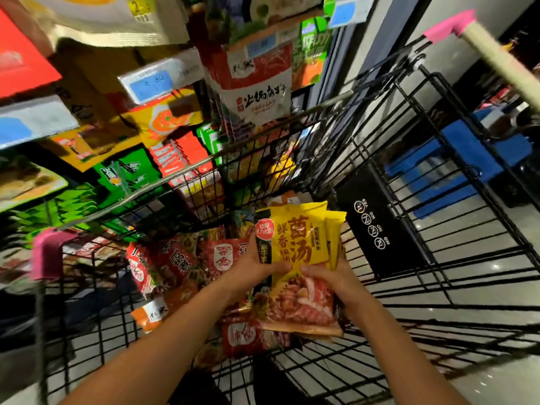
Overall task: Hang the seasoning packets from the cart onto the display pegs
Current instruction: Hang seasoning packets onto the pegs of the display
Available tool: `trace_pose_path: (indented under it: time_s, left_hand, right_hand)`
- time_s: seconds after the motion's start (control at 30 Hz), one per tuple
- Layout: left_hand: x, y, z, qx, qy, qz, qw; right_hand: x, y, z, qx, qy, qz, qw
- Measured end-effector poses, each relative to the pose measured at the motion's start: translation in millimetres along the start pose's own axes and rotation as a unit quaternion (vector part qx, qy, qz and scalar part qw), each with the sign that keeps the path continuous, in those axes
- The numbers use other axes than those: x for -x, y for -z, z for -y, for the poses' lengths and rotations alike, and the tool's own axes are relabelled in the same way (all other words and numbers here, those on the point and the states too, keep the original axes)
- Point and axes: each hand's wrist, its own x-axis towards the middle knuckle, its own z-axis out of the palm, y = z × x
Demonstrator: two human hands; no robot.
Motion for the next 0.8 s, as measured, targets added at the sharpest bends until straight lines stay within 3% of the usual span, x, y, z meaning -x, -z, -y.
trace_pose_path:
  time_s: [0.1, 0.23, 0.33, 0.43, 0.53, 0.6, 0.7, 0.8]
  left_hand:
    - [19, 25, 0, -0.015, 0.003, -0.034, 0.999]
    - [49, 63, 5, 0.053, 0.043, -0.064, 0.996]
    - [67, 95, 21, 0.117, 0.077, -0.172, 0.975]
    - [76, 134, 70, -0.057, 0.124, -0.301, 0.944]
    - [73, 161, 128, -0.290, 0.217, -0.238, 0.901]
    - [56, 182, 182, -0.384, 0.240, -0.193, 0.871]
    - [44, 191, 208, -0.408, 0.295, -0.188, 0.843]
    - [63, 172, 172, -0.367, 0.285, -0.163, 0.870]
  right_hand:
    - [-2, -33, -6, -0.031, -0.005, -0.034, 0.999]
    - [-2, -62, -6, -0.058, 0.002, 0.017, 0.998]
    - [-2, -72, -8, -0.061, 0.002, 0.052, 0.997]
    - [-4, -74, -13, -0.081, -0.008, 0.055, 0.995]
    - [-4, -71, -15, -0.066, -0.004, 0.052, 0.996]
    - [-5, -67, -17, -0.049, 0.001, 0.047, 0.998]
    - [-5, -63, -21, -0.036, -0.003, 0.026, 0.999]
    - [-5, -61, -24, -0.034, -0.003, 0.011, 0.999]
